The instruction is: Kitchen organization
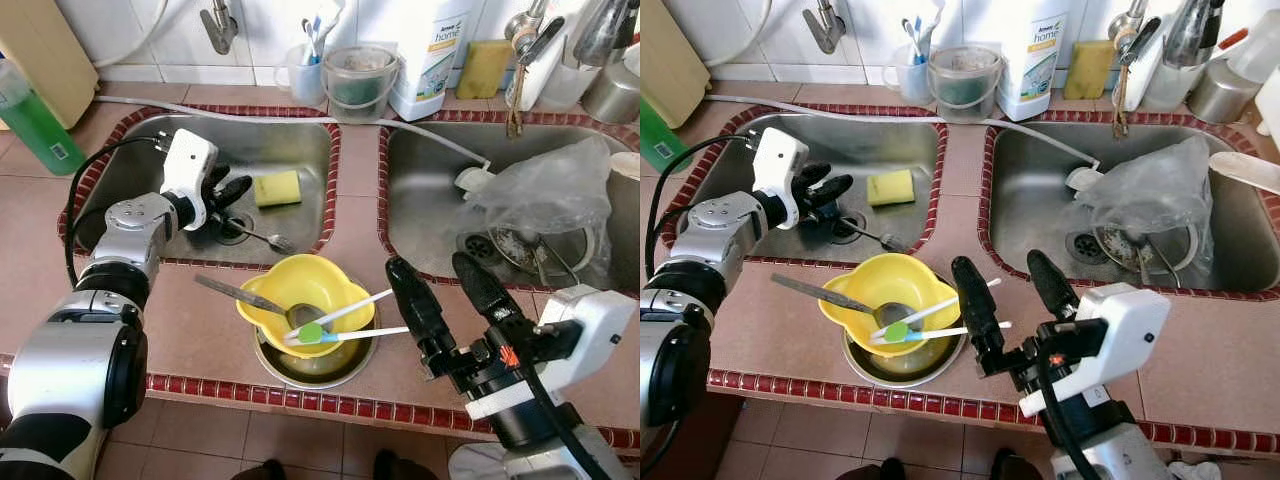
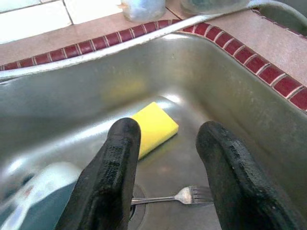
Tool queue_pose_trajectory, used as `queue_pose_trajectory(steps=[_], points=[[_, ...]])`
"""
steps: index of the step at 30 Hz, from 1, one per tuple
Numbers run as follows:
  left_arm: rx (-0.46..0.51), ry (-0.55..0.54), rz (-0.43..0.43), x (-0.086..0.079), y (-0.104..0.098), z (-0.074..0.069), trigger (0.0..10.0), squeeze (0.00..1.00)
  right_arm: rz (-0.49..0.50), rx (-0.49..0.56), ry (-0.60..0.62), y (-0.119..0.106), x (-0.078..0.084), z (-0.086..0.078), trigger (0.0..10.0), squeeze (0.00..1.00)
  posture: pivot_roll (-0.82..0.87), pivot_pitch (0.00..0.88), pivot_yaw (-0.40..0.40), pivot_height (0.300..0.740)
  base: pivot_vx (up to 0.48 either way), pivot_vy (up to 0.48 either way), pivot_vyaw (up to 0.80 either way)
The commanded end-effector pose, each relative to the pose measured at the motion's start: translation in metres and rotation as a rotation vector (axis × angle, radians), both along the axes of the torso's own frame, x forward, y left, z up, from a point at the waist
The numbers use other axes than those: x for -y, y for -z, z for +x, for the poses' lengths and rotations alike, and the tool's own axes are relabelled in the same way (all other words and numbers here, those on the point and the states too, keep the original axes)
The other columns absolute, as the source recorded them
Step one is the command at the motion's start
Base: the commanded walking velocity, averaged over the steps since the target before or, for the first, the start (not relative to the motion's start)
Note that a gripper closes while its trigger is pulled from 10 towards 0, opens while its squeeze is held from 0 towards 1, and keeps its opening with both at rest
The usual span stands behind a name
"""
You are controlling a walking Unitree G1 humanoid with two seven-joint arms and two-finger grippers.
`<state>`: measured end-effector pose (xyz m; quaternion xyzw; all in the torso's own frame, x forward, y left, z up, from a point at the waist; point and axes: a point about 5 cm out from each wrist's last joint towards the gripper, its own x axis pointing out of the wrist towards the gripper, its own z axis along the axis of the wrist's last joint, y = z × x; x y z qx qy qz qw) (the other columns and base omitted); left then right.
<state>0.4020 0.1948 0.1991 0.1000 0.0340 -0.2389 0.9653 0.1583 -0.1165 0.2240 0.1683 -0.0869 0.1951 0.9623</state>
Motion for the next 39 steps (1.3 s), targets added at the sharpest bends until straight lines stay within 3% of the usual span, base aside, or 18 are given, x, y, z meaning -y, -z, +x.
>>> queue_pose_trajectory(steps=[1,2,3,12,21,25,29,33,35,37,39], points=[[0.024,-0.019,0.009,-0.01,-0.006,0.0,10.0,0.15,-0.03,0.027,0.041,-0.003,0.004,0.002,10.0,0.0,-0.12,0.201,0.085,0.74,0.0,0.0,0.0],[0.024,-0.019,0.009,-0.01,-0.006,0.0,10.0,0.15,-0.03,0.027,0.041,-0.003,0.004,0.002,10.0,0.0,-0.12,0.201,0.085,0.74,0.0,0.0,0.0],[0.03,-0.019,0.009,-0.013,-0.006,-0.001,10.0,0.0,-0.029,0.041,0.08,-0.003,0.007,0.007,10.0,0.0,-0.11,0.193,0.085,0.74,0.0,0.0,0.0],[0.104,-0.108,-0.075,-0.034,-0.018,-0.004,10.0,0.0,-0.056,0.099,0.175,-0.001,0.016,0.032,10.0,0.0,-0.07,0.136,0.078,0.74,0.0,0.0,0.0],[0.224,-0.16,-0.182,-0.035,-0.027,-0.01,10.0,0.0,-0.156,0.198,0.266,0.0,0.024,0.066,10.0,0.0,-0.02,0.063,0.062,0.74,0.0,0.0,0.0],[0.285,-0.145,-0.247,-0.02,-0.02,-0.022,10.0,0.0,-0.221,0.249,0.294,0.004,0.024,0.087,10.0,0.0,0.03,0.016,0.037,0.74,0.0,0.0,0.0],[0.3,-0.143,-0.269,-0.011,-0.014,-0.029,10.0,0.0,-0.232,0.26,0.295,0.007,0.023,0.096,10.0,0.0,0.05,0.0,0.025,0.74,0.0,0.0,0.0],[0.321,-0.134,-0.381,0.013,-0.008,-0.044,10.0,0.0,-0.224,0.284,0.297,0.011,0.022,0.11,10.0,0.0,0.08,0.0,-0.002,0.74,0.0,0.0,0.0],[0.318,-0.114,-0.368,0.023,-0.006,-0.047,10.0,0.0,-0.233,0.296,0.296,0.012,0.022,0.114,10.0,0.0,0.09,0.0,-0.013,0.74,0.0,0.0,0.0],[0.276,-0.108,-0.425,0.031,-0.003,-0.046,10.0,0.0,-0.245,0.295,0.302,0.015,0.022,0.117,10.0,0.0,0.09,0.0,-0.018,0.74,0.0,0.0,0.0],[0.286,-0.058,-0.392,0.045,-0.005,-0.046,10.0,0.0,-0.258,0.3,0.307,0.018,0.023,0.119,10.0,0.0,0.09,0.0,-0.022,0.74,0.0,0.0,0.0]])
